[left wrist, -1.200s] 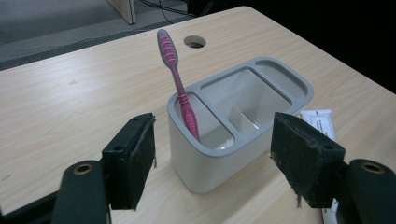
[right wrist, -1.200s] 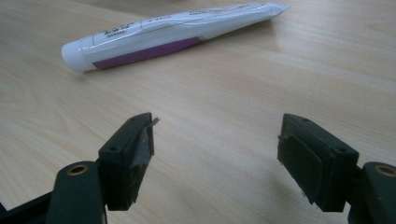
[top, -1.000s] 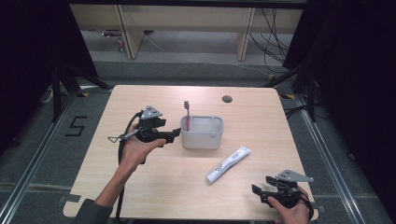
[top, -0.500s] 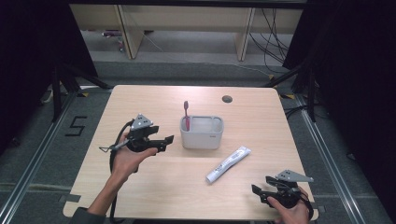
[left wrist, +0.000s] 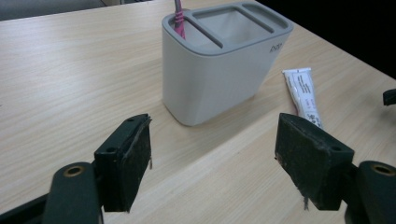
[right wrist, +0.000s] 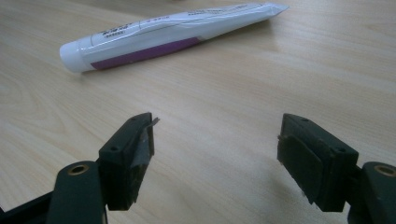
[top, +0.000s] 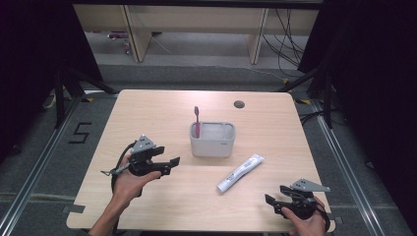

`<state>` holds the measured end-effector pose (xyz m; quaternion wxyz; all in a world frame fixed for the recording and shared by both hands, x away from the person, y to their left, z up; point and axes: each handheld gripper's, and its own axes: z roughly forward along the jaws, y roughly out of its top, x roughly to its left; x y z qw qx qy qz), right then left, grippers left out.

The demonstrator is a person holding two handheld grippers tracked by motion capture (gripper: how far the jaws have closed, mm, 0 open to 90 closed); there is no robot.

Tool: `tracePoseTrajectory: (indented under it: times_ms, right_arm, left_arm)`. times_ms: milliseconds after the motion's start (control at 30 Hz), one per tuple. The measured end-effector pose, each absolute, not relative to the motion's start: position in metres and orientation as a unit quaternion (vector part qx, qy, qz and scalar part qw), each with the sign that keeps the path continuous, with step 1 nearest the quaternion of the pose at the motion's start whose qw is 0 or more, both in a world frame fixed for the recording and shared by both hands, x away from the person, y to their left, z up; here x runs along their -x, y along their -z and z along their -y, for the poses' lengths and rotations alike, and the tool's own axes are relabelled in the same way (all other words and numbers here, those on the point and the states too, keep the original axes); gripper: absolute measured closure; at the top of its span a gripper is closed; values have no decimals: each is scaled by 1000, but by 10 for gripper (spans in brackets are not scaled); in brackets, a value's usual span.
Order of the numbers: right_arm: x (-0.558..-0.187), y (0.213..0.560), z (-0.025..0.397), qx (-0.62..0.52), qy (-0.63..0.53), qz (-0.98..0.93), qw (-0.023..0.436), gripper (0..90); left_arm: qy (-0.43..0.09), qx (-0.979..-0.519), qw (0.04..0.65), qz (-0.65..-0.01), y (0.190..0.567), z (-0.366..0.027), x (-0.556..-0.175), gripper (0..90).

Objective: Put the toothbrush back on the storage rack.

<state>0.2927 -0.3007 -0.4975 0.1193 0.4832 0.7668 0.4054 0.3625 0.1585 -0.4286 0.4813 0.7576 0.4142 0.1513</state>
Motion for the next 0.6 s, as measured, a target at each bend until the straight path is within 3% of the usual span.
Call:
tracePoseTrajectory:
  times_ms: [600]
  right_arm:
    - [-292,496,301,-483,-398,-768,135,277]
  left_arm:
    - [-176,-761,470,-412,448,-172,-349,257]
